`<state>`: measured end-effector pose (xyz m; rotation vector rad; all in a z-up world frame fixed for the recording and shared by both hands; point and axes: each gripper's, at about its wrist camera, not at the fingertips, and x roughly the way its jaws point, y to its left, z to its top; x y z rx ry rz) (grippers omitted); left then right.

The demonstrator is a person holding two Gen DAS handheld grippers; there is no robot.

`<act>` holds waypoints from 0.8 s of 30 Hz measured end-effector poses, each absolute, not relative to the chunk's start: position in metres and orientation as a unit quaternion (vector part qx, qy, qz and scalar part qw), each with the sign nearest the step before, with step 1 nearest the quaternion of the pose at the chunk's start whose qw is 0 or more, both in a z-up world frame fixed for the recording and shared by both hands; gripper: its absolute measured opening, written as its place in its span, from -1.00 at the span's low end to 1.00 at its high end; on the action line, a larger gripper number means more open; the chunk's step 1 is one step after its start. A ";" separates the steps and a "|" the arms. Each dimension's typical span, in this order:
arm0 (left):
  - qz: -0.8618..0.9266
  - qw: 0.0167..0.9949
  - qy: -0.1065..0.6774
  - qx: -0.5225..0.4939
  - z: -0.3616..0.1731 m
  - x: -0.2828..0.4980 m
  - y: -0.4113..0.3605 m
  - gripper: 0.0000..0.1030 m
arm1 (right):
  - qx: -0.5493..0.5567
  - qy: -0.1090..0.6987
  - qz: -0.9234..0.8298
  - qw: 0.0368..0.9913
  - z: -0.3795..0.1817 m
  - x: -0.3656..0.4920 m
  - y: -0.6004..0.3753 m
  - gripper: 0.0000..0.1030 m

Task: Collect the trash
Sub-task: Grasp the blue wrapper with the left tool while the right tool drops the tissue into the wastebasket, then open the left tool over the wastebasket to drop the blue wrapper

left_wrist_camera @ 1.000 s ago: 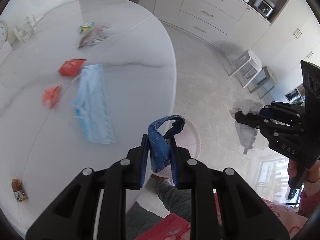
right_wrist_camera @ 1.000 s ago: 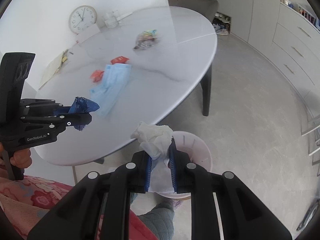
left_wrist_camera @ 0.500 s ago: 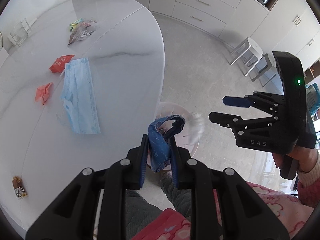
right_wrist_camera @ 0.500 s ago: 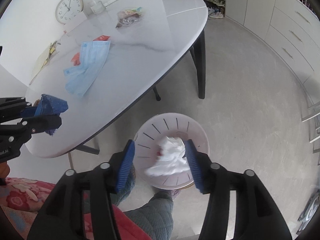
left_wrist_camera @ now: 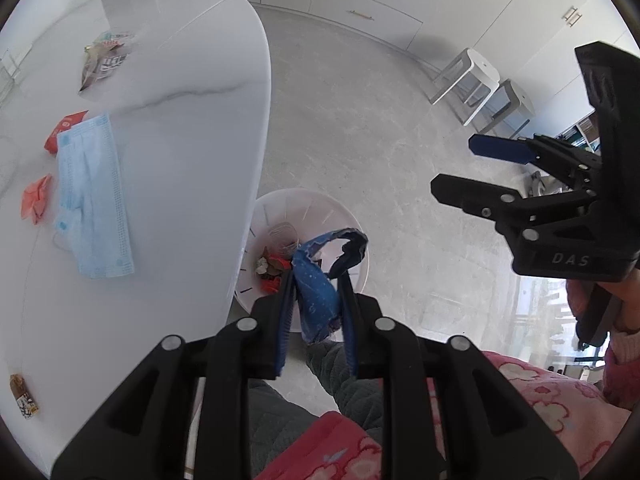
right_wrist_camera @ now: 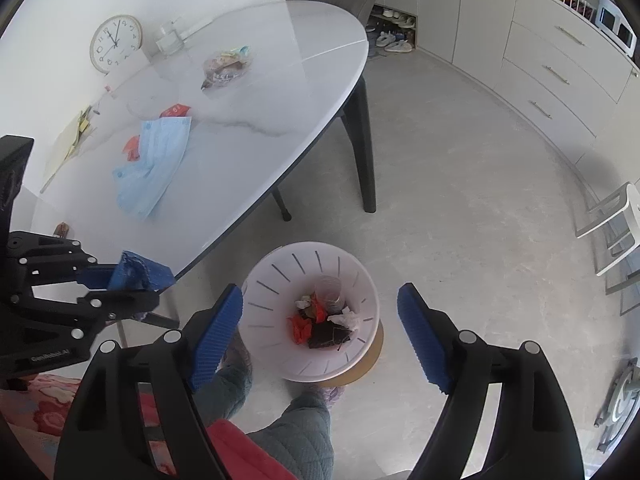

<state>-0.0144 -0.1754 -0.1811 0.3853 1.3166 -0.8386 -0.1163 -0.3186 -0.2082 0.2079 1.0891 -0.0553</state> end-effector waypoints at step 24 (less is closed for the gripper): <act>-0.324 0.751 0.547 0.176 -0.145 0.001 -0.147 0.77 | 0.089 0.510 -0.021 0.856 -0.197 -0.098 -0.294 0.79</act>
